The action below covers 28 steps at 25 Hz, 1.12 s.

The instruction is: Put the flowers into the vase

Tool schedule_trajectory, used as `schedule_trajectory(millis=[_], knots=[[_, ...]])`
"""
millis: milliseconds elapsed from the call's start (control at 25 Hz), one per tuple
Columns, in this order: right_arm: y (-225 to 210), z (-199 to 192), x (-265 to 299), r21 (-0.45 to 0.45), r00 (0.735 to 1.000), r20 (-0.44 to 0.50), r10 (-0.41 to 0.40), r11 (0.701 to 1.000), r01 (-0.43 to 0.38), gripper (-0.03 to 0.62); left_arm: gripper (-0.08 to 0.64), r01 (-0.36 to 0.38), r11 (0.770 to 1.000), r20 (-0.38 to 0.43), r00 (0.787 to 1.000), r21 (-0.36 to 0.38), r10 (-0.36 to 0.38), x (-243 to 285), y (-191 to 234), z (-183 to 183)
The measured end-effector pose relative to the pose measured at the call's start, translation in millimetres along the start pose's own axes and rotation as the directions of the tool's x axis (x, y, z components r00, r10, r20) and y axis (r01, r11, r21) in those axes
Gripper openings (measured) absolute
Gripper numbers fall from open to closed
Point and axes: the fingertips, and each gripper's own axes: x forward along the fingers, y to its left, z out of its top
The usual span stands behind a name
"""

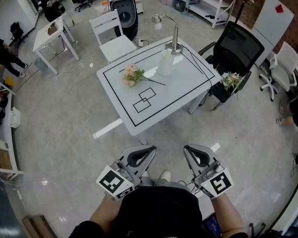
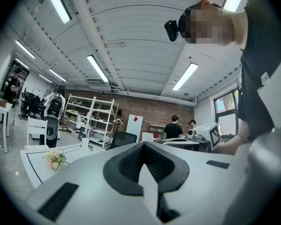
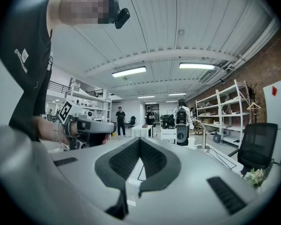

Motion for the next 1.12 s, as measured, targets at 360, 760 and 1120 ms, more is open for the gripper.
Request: schedule_trajectory(millis=[360, 760, 1120], knots=[[7.8, -3.3, 22.4, 0.002, 1.0, -0.019, -0.015, 1.0, 0.015, 0.011, 0.005, -0.009, 1.0, -0.008, 1.0, 0.0, 0.009, -15.0, 19.6, -1.0], [5.8, -2.9, 49.9, 0.037, 0.998, 0.004, -0.062, 0.997, 0.061, 0.011, 0.005, 0.038, 0.999, -0.006, 0.999, -0.021, -0.039, -35.6, 46.8, 2.5], [19.1, -5.7, 81.7, 0.007, 0.994, -0.025, -0.11, 0.994, 0.11, 0.011, 0.005, 0.011, 0.999, -0.01, 1.0, -0.043, -0.012, -61.3, 91.8, -9.7]])
